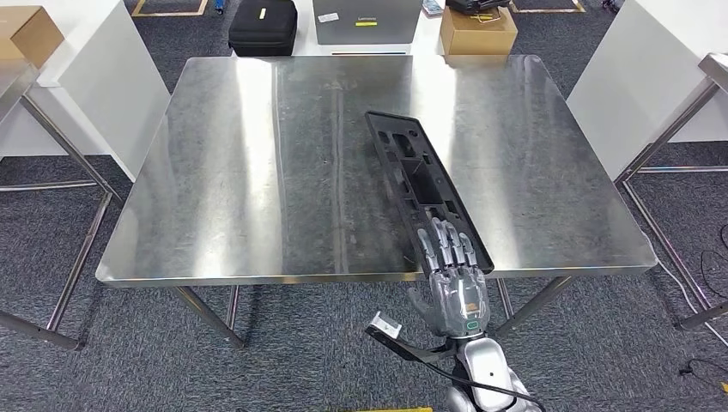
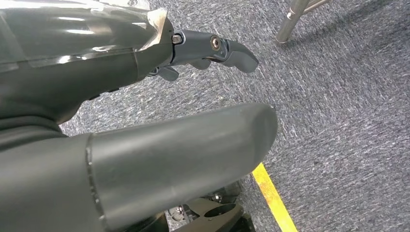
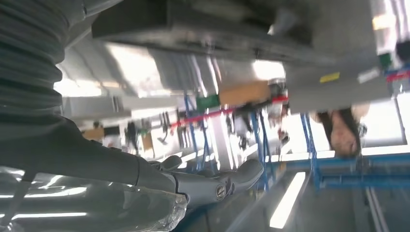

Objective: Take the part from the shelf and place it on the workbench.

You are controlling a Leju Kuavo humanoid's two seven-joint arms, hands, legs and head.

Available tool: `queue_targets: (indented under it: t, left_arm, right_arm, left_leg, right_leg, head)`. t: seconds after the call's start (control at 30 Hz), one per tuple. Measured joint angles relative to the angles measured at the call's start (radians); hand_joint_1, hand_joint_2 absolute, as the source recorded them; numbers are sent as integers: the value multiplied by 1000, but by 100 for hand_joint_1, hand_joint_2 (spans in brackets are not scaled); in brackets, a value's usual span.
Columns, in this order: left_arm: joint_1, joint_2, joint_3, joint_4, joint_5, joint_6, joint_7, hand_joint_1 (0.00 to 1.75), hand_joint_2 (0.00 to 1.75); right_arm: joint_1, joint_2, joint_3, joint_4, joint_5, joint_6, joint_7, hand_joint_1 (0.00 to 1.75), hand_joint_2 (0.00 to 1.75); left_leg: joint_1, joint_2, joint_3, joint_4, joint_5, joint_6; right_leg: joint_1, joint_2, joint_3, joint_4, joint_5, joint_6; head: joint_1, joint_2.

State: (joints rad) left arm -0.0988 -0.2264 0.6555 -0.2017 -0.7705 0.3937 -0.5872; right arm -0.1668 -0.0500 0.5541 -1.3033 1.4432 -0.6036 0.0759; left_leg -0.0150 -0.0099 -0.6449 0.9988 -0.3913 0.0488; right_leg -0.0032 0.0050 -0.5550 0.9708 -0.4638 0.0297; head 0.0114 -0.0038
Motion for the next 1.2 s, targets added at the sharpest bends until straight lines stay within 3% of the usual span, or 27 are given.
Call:
queue_targets:
  t: [0.13, 0.43, 0.5, 0.57, 0.67, 0.73, 0.83, 0.97, 1.1, 1.2]
  left_arm:
    - [6, -1, 7, 0, 6, 0, -10, 0, 0]
    - [13, -1, 29, 0, 12, -5, -18, 0, 0]
    - [13, -1, 29, 0, 5, -7, -13, 0, 0]
    - [13, -1, 29, 0, -2, -9, -8, 0, 0]
    - [13, -1, 29, 0, -11, -9, -6, 0, 0]
    - [13, -1, 29, 0, -15, -8, -5, 0, 0]
    - [13, 0, 31, 0, -18, -6, -4, 0, 0]
    - [12, 0, 42, 2, -26, -3, -5, 0, 0]
    - [12, 1, 48, 2, -33, 3, -3, 0, 0]
    - [13, 1, 50, 2, -35, 7, 3, 0, 0]
  right_arm:
    - [72, -7, -105, -89, 69, -57, 4, 0, 175]
    - [232, 26, -426, -336, 73, -58, -126, 0, 175]
    - [249, 66, -515, -381, 25, -58, -248, 0, 175]
    - [252, 130, -645, -412, -72, -58, -451, 0, 175]
    - [244, 222, -896, -402, -331, -58, -699, 0, 175]
    - [236, 254, -1051, -358, -488, -58, -750, 0, 175]
    - [216, 292, -1247, -263, -521, -58, -763, 0, 175]
    - [202, 337, -1447, -115, -501, -58, -768, 0, 0]
    - [138, 349, -1677, 57, -366, -58, -753, 0, 0]
    - [108, 354, -1860, 165, -215, -58, -663, 0, 0]
  left_leg:
    - [0, -1, 1, 0, -1, 1]
    - [-1, -3, 1, 0, -3, 2]
    - [-1, -4, 2, 0, -4, 1]
    - [-1, -4, 3, 0, -5, 1]
    - [-1, -7, 4, 0, -5, 1]
    - [-1, -10, 4, 0, -5, 1]
    - [-2, -9, 7, 0, -8, 2]
    - [-3, -10, 11, 0, -11, 2]
    - [-3, -8, 15, 0, -14, 2]
    - [-3, -11, 17, 0, -15, 2]
  right_leg:
    - [0, -2, 0, 0, -2, 2]
    - [-1, -3, 5, 0, -3, 3]
    - [-2, -3, 2, 0, -5, 3]
    - [-2, -3, 2, 0, -6, 3]
    - [-3, -6, 4, -1, -7, 3]
    - [-3, -8, 6, -1, -8, 4]
    - [-3, -8, 8, -1, -10, 5]
    - [-4, -8, 13, -1, -13, 6]
    - [-4, -7, 15, -1, -15, 4]
    - [-4, -9, 20, -1, -18, 5]
  head:
    - [0, 0]
    - [1, 0]
    - [1, 0]
    - [0, 0]
    - [-1, 0]
    - [2, 0]
    - [5, 0]
    - [6, 0]
    - [4, 0]
    - [5, 0]
